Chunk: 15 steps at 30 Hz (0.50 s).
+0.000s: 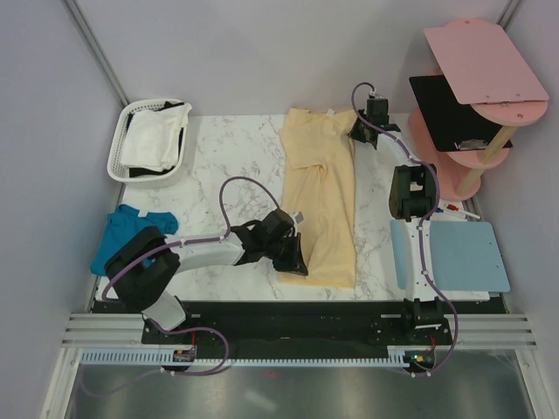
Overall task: Fold and stack the t-shirts
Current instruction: Fold the tshirt
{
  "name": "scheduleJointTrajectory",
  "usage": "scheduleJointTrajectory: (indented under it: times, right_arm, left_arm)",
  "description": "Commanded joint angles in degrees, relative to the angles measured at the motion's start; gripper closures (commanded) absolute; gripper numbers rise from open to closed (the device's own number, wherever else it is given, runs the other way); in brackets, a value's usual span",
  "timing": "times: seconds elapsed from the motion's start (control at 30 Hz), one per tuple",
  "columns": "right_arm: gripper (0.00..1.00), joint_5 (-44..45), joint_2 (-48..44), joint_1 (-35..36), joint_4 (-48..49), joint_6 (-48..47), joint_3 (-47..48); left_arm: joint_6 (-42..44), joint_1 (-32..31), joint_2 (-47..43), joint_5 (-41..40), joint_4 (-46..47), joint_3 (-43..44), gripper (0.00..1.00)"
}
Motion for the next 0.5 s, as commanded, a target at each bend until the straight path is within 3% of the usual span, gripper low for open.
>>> scheduleJointTrajectory:
  times: [0.0, 0.27, 0.3, 0.33, 0.37, 0.4, 0.47]
  right_arm:
    - [0.9, 0.98, 0.65, -0.38, -2.54, 0.12, -1.94]
    - [0.89, 0.63, 0.91, -0.47, -2.63, 0.38, -2.11]
    - [0.82, 0.54, 0.83, -0.47, -2.63, 0.38, -2.11]
    - [0.75, 0.45, 0.74, -0.47, -2.63, 0.38, -2.2]
    - [0.68, 0.36, 0.56, -0.47, -2.54, 0.47, -2.46]
    - [0.54, 0.27, 0.21, -0.47, -2.63, 0.3, -2.73]
    - [0.42, 1.14, -1.63, -0.47, -2.28, -0.14, -4.56]
  left_arm:
    - [-1.76, -0.9, -2.8, -0.75, -1.62, -1.42, 0.98]
    - [-2.55, -2.14, -3.95, -2.33, -3.73, -2.12, 0.98]
    - [-2.38, -2.31, -3.95, -2.34, -3.82, -2.12, 0.97]
    - [-2.29, -2.31, -4.04, -2.68, -4.0, -1.95, 0.88]
    - [-1.85, -2.49, -4.12, -2.77, -4.08, -1.77, 0.73]
    - [-1.41, -2.75, -4.39, -3.04, -4.26, -1.51, 0.38]
    - [-0.53, -3.19, -5.79, -4.96, -5.92, -0.45, 0.22]
